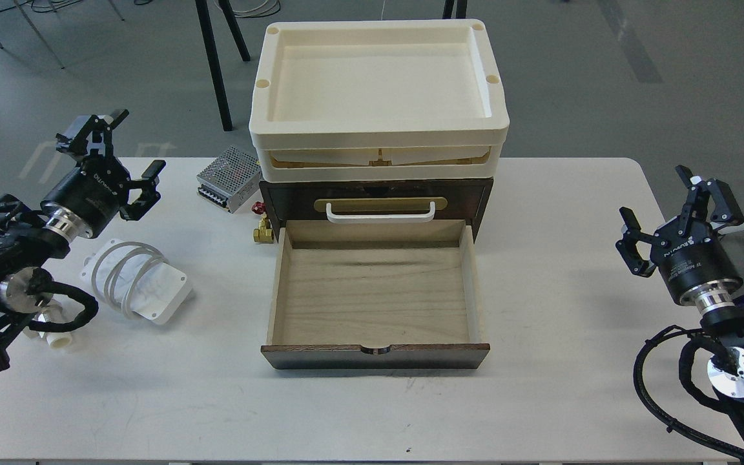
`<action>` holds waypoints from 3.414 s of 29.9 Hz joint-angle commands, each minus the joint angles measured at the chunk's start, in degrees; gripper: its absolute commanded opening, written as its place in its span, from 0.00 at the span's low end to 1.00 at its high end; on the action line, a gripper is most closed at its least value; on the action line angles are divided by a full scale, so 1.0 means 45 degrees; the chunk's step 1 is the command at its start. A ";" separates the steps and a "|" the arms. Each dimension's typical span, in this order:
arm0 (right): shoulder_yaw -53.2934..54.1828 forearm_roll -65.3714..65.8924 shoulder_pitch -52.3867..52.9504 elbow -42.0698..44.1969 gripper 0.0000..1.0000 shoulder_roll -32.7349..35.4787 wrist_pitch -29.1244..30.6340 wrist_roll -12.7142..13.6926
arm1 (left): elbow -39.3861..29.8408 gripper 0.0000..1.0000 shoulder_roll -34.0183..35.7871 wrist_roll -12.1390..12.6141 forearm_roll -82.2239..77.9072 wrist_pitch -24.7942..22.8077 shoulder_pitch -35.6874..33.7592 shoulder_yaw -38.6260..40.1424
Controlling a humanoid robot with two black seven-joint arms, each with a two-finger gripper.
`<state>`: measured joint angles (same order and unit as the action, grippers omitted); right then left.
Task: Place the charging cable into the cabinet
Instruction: 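Move the left gripper toward the coiled white charging cable, then lower the left gripper onto the white cable coil and close it, then lift the cable with the left gripper and carry it over the drawer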
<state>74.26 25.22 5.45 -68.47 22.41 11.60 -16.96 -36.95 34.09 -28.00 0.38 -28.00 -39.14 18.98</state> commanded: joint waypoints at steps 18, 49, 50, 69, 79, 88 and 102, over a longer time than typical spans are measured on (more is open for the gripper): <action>0.0002 0.0000 0.0000 0.0000 0.99 0.0001 0.0020 0.0000 | -0.0051 0.99 0.1993 -0.0001 -0.6478 0.0000 -0.1648 0.0508; 0.0002 0.0000 0.0000 0.0000 0.99 0.0001 0.0020 0.0000 | -0.2202 0.98 0.3383 -0.0001 -2.2760 0.0166 -0.3392 -0.4234; 0.0002 0.0000 0.0000 0.0000 0.99 0.0001 0.0020 0.0000 | -0.2025 0.98 0.3208 -0.0001 -2.2721 0.0303 -0.3275 -0.4372; 0.0002 0.0000 0.0000 0.0000 0.99 0.0001 0.0020 0.0000 | 0.0887 0.94 0.1097 -0.0001 -2.2526 0.1886 -0.2161 -0.4334; 0.0002 0.0000 0.0000 0.0000 0.99 0.0001 0.0020 0.0000 | 0.0906 0.24 0.1253 -0.0001 -2.1823 0.1925 -0.2141 -0.4432; 0.0002 0.0000 0.0019 0.0000 0.99 0.0001 0.0020 0.0000 | 0.0887 0.00 0.1253 -0.0001 -2.1803 0.3038 -0.2219 -0.4432; 0.0002 0.0000 0.0019 0.0000 0.99 0.0001 0.0020 0.0000 | 0.0691 0.01 0.3496 -0.0001 -1.9288 0.2902 -0.3137 -0.3164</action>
<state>74.27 25.23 5.52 -68.47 22.41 11.69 -16.96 -33.88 46.97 -28.02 -91.69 -14.80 -53.05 2.35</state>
